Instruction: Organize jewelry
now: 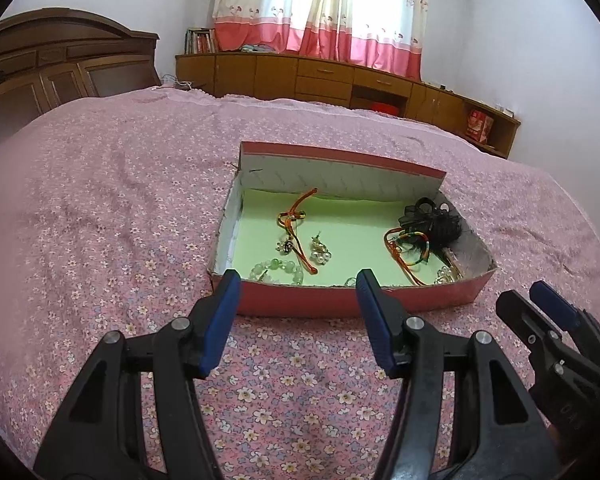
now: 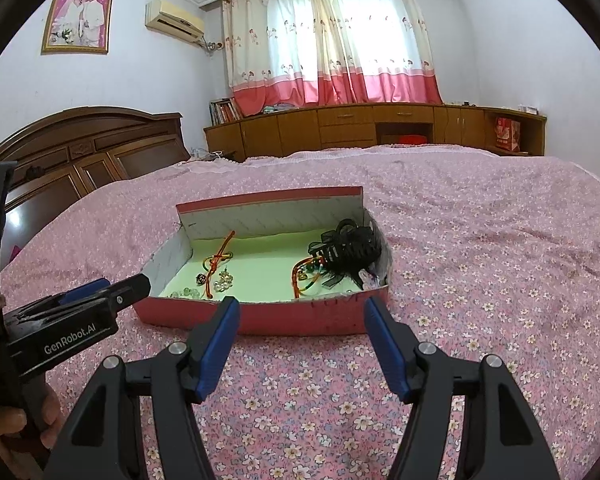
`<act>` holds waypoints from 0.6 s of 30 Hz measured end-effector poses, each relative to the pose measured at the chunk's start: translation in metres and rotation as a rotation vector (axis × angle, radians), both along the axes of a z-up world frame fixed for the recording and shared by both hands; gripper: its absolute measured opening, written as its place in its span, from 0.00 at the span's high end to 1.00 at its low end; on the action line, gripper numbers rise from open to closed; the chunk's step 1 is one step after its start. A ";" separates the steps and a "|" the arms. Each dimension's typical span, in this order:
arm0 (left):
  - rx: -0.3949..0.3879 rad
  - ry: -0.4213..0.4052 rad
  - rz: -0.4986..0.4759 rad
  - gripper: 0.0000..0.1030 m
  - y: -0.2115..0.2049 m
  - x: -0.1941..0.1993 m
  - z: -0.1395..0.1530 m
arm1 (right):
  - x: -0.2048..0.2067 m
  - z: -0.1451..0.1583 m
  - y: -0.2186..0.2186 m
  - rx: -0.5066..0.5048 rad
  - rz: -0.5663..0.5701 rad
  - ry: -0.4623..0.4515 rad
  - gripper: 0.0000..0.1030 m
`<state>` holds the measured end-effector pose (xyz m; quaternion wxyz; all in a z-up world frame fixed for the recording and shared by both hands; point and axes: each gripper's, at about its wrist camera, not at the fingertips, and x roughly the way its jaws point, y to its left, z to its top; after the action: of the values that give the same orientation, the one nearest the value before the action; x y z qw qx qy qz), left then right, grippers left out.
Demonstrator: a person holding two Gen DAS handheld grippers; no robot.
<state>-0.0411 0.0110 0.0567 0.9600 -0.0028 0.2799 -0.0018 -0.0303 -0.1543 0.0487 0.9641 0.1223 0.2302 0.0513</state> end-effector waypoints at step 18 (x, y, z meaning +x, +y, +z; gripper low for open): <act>0.012 -0.004 -0.007 0.50 -0.004 -0.001 0.001 | -0.002 0.000 -0.003 0.004 -0.009 0.001 0.35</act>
<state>-0.0418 0.0072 0.0573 0.9606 0.0041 0.2780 -0.0034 -0.0322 -0.1572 0.0487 0.9639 0.1253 0.2299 0.0473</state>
